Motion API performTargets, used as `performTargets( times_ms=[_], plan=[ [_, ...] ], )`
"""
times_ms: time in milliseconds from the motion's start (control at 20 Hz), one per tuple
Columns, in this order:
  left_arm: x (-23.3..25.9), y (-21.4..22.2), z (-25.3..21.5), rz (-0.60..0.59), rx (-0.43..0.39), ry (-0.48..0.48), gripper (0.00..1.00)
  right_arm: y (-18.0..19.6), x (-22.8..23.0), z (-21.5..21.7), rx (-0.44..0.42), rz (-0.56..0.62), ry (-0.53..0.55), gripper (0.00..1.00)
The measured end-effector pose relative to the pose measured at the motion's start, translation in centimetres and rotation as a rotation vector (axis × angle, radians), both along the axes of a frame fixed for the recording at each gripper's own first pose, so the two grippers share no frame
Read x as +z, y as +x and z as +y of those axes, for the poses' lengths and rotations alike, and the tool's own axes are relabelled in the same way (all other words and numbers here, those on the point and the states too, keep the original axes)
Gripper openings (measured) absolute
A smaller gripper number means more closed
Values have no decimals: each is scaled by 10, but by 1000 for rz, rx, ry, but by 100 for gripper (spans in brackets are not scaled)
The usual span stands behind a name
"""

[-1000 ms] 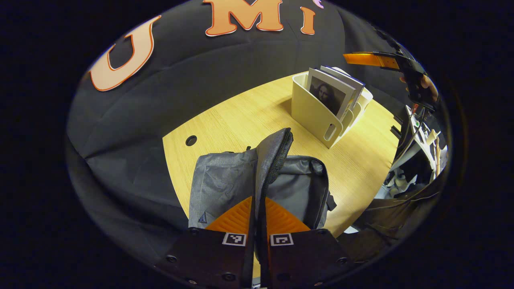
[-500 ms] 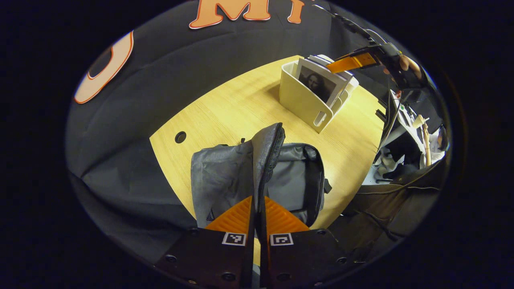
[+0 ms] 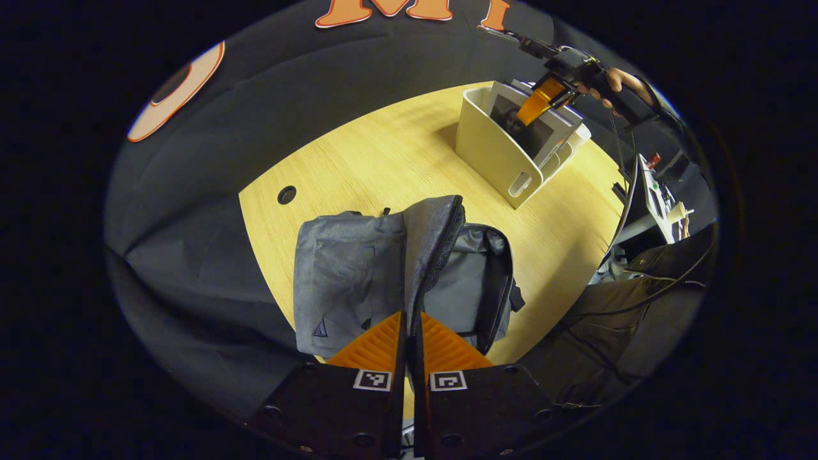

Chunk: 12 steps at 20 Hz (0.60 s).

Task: Open the schoolbag, grab two books from the bookshelf and put them into the schoolbag.

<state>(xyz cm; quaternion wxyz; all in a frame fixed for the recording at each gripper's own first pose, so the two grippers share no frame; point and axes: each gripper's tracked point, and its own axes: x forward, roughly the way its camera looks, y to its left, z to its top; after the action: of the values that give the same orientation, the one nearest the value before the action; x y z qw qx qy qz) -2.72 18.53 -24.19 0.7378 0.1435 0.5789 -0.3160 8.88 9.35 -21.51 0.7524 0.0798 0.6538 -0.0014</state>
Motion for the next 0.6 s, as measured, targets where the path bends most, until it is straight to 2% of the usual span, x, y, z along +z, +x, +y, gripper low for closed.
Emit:
performTargets(
  times_ms=[100, 150, 200, 250, 300, 350, 600],
  plan=[
    [-4, -4, -2, 6, 25, 3, 8, 1, -5, -3, -16, 11, -2, 40],
    [-4, -4, -2, 8, 33, 2, 8, -2, -2, -6, -19, 12, -8, 39],
    [-4, -3, -4, 10, 34, 1, 8, -4, 0, -7, -28, 8, -10, 31],
    [-5, -3, -3, 10, 31, 1, 8, -7, 1, -5, -40, 6, -7, 37],
    [-6, -4, -2, 9, 21, -4, 8, -16, 10, -4, -67, 1, 3, 29],
    [-7, -5, -1, 16, 10, -10, 8, -21, 16, -2, -89, -7, 7, 36],
    [-9, -3, 7, 2, -93, -50, 8, -64, 50, -5, -225, -69, 8, 35]
  ],
)
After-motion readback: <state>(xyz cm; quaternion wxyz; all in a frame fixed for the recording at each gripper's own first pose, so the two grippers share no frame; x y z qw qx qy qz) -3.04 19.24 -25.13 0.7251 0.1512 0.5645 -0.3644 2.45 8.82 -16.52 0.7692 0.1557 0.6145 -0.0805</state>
